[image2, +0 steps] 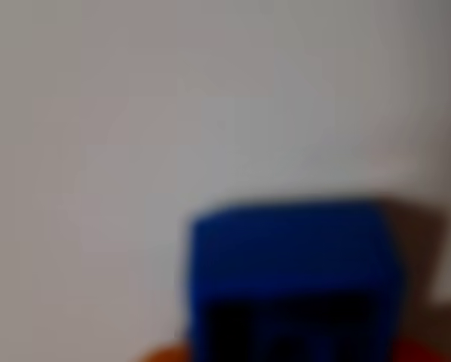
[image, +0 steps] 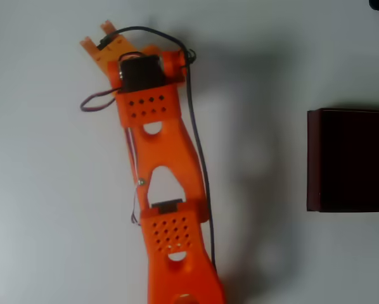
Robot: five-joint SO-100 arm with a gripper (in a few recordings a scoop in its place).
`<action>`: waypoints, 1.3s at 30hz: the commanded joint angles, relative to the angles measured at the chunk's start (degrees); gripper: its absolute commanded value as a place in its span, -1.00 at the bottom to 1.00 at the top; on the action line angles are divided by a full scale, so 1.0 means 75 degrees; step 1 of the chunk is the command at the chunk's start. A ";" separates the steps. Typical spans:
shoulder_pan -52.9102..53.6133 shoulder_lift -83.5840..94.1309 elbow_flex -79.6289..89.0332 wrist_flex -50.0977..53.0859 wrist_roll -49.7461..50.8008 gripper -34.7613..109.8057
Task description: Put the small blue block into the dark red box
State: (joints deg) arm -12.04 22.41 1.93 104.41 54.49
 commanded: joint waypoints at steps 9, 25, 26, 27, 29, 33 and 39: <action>0.0375 0.1852 0.1430 0.0141 -0.0633 -0.52; 0.6809 1.0488 0.9973 -0.1313 -0.4430 -0.52; 0.7102 1.0559 1.0488 -0.1746 -0.4512 -0.52; 0.7301 1.0547 1.0910 -0.2133 -0.4582 -0.52; 0.7453 1.0242 1.1520 -0.2813 -0.4699 -0.52; 0.7301 0.9293 1.2035 -0.3738 -0.4594 -0.52; 0.6832 0.8074 1.1871 -0.4184 -0.4324 -0.32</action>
State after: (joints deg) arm 40.17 84.02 91.49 74.00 20.13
